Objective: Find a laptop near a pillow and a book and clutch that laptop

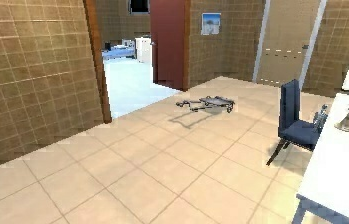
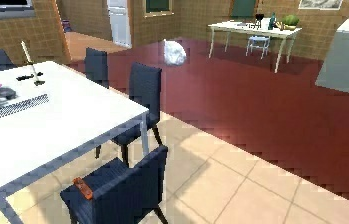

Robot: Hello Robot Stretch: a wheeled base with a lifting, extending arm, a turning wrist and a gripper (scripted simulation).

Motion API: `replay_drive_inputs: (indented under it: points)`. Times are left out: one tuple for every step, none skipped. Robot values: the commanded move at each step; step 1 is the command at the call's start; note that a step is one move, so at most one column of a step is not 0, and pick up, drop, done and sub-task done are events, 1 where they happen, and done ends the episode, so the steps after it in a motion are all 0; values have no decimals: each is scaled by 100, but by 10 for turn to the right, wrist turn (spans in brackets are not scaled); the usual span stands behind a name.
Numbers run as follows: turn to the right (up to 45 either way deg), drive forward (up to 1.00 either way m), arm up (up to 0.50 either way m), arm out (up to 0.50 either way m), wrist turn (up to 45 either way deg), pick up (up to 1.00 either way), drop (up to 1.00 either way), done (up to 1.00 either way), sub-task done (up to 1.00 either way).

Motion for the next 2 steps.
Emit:
replay_drive_inputs:
  points:
    - [30,0,0,0,0,0,0,0,0]
    - [0,85,0,0,0,0,0,0,0]
